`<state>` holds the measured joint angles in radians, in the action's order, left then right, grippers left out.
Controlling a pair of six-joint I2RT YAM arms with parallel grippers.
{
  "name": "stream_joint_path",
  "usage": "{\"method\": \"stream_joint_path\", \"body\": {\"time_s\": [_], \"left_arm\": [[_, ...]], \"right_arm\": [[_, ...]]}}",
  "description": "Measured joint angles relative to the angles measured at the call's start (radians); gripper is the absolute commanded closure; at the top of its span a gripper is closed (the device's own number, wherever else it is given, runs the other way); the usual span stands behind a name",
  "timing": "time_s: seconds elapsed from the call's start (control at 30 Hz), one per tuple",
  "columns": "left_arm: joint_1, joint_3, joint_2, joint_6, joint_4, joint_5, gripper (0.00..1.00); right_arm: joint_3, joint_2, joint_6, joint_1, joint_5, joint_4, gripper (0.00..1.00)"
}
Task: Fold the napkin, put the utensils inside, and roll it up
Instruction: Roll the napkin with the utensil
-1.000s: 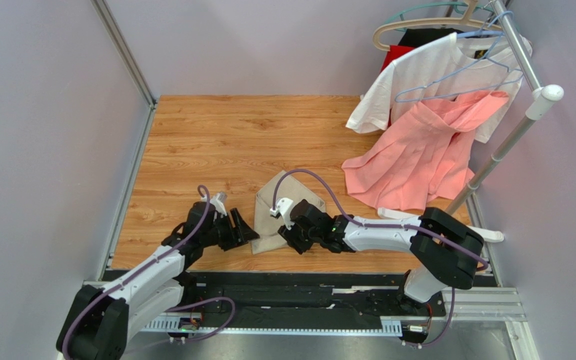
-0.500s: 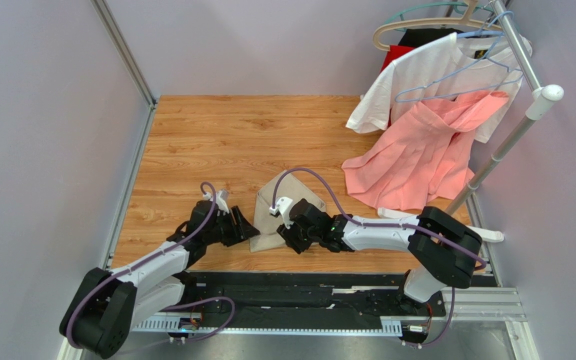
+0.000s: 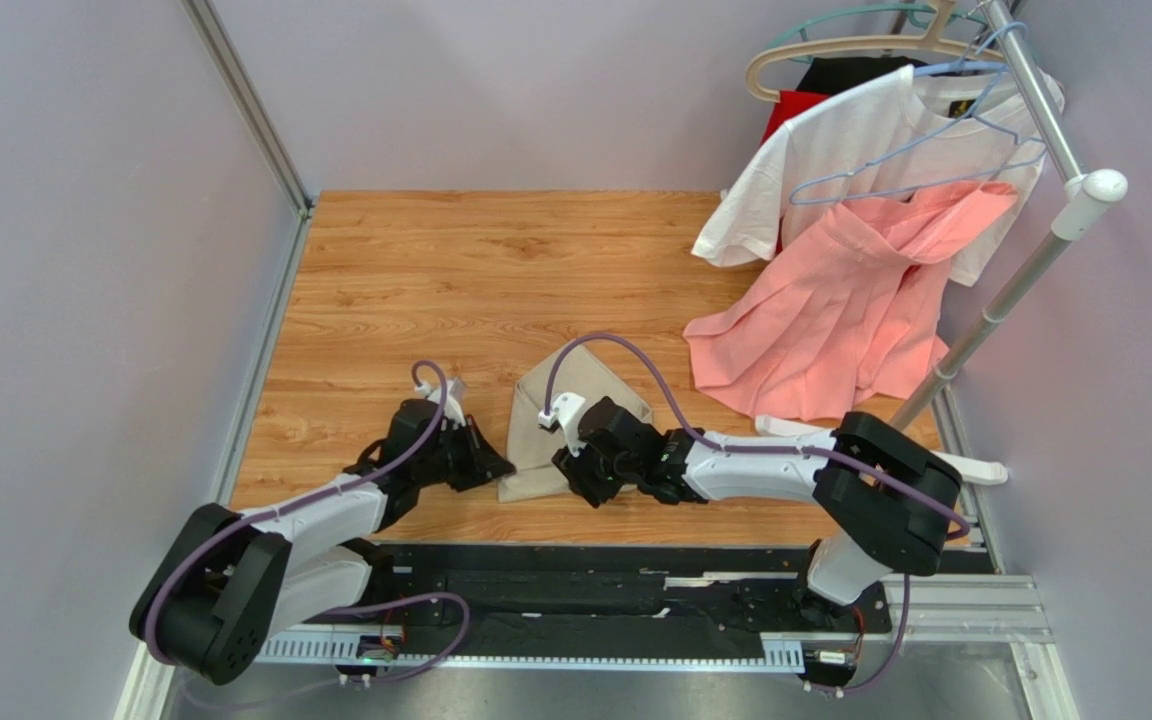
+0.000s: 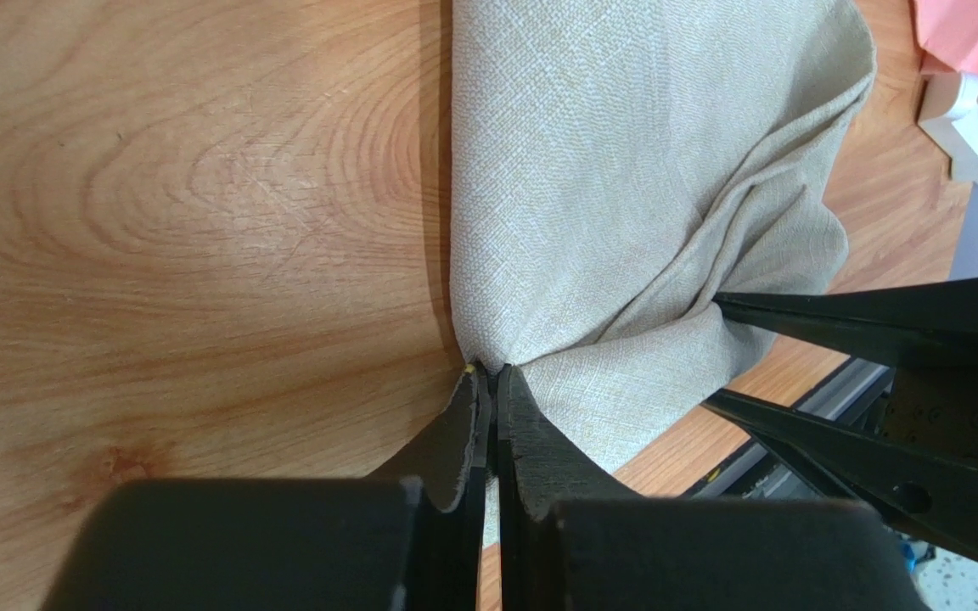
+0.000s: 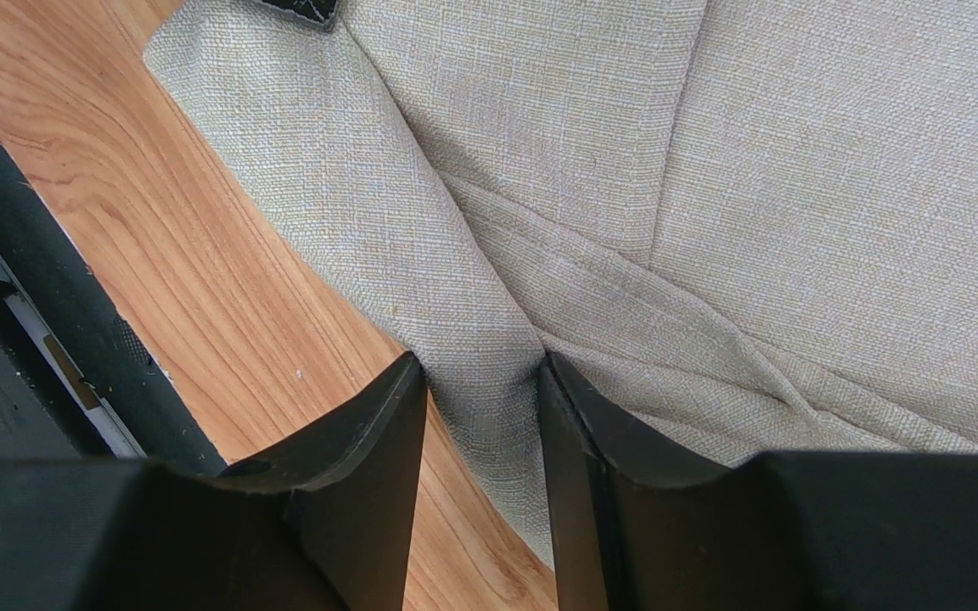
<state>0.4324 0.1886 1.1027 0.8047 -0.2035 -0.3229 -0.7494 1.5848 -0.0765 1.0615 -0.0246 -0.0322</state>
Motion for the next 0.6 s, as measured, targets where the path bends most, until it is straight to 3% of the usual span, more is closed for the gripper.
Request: {"method": "stream_joint_path", "body": {"time_s": [0.23,0.6], "left_arm": [[0.001,0.119,0.066,-0.061,0.130,0.013,1.00],[-0.025,0.468,0.385,-0.261,0.388,-0.024,1.00]], "right_arm": [[-0.008,-0.007,-0.001,0.000,0.000,-0.025,0.49],[-0.011,-0.150,0.066,0.053,0.119,-0.148,0.45]]}}
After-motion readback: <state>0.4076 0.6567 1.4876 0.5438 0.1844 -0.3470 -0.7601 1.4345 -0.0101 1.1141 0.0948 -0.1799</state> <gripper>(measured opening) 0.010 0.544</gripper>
